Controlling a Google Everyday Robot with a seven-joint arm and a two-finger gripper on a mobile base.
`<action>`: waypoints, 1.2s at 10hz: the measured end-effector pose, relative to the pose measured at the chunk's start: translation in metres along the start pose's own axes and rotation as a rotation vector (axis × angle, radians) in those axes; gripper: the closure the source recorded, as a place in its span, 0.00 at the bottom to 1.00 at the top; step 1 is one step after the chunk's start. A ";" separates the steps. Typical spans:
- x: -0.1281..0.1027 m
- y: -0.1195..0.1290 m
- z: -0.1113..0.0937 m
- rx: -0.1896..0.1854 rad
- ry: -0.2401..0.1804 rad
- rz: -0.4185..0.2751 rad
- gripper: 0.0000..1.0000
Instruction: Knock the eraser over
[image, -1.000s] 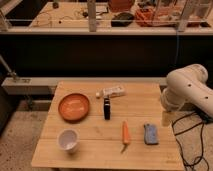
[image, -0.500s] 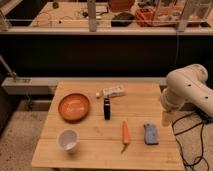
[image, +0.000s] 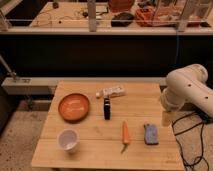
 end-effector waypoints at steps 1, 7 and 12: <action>0.000 0.000 0.000 0.000 0.000 0.000 0.20; -0.022 -0.002 -0.008 0.030 -0.004 -0.086 0.20; -0.049 -0.005 -0.008 0.048 -0.001 -0.144 0.20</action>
